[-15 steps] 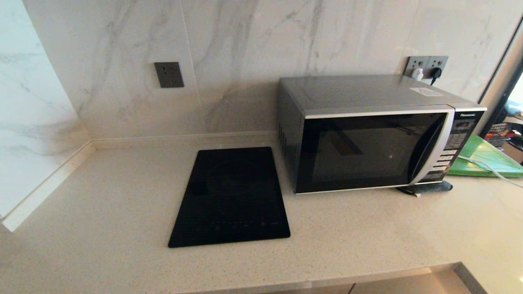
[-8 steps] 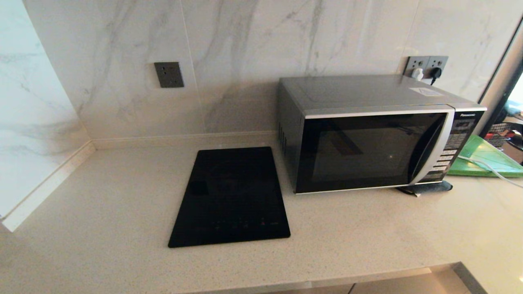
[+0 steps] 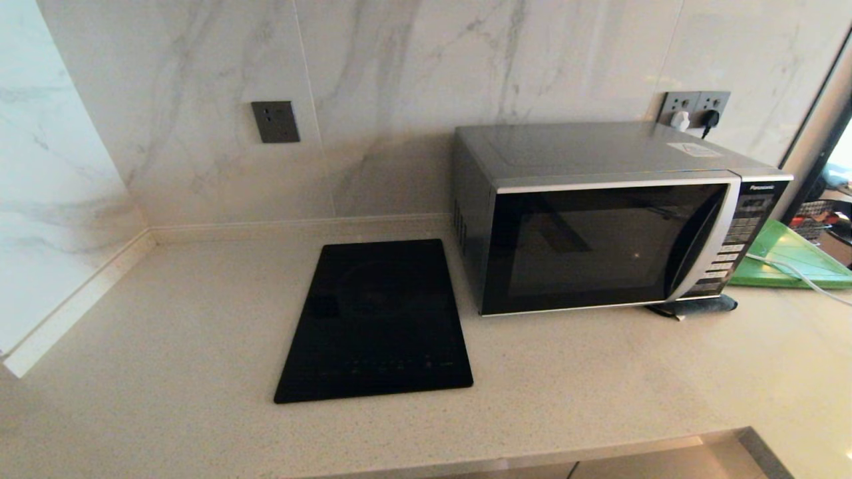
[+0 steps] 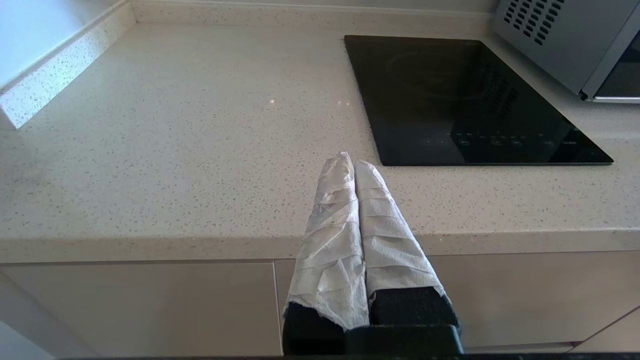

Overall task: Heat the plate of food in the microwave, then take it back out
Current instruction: Open the microwave oven

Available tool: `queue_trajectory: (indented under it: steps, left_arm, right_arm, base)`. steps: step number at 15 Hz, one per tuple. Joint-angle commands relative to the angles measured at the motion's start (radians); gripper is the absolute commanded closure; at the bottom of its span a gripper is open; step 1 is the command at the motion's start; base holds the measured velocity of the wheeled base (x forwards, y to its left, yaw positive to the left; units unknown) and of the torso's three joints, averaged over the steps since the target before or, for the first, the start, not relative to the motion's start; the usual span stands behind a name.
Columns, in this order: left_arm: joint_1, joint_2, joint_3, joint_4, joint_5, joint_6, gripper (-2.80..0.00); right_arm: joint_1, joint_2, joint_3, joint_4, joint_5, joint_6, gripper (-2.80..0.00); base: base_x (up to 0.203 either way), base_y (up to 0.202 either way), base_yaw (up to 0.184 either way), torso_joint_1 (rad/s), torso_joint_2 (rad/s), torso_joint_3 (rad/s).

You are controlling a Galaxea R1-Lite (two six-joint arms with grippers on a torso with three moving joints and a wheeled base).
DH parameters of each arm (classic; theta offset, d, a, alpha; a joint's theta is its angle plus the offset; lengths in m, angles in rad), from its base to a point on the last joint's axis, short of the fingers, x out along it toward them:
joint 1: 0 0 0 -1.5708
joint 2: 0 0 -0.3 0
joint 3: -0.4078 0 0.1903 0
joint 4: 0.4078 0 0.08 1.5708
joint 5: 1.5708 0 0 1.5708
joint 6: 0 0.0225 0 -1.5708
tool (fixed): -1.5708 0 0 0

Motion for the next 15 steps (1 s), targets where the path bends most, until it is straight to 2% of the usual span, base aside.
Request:
queue_trajectory:
  steps: [1,13,15]
  left_arm:
    - [0.0,0.002,0.0,0.0,0.0,-0.001,0.0]
    - [0.0,0.001,0.0,0.0,0.0,-0.001,0.0]
    - [0.0,0.002,0.0,0.0,0.0,-0.001,0.0]
  right_arm:
    - [0.0,0.001,0.001,0.0,0.0,0.0,0.0]
    - [0.001,0.001,0.002,-0.005,-0.002,0.003,0.0]
    - [0.001,0.001,-0.061,-0.004,-0.003,0.006,0.0]
  base:
    - [0.0,0.0,0.0,0.0,0.0,0.0]
    - [0.0,0.0,0.0,0.0,0.0,0.0]
    - [0.0,0.0,0.0,0.0,0.0,0.0]
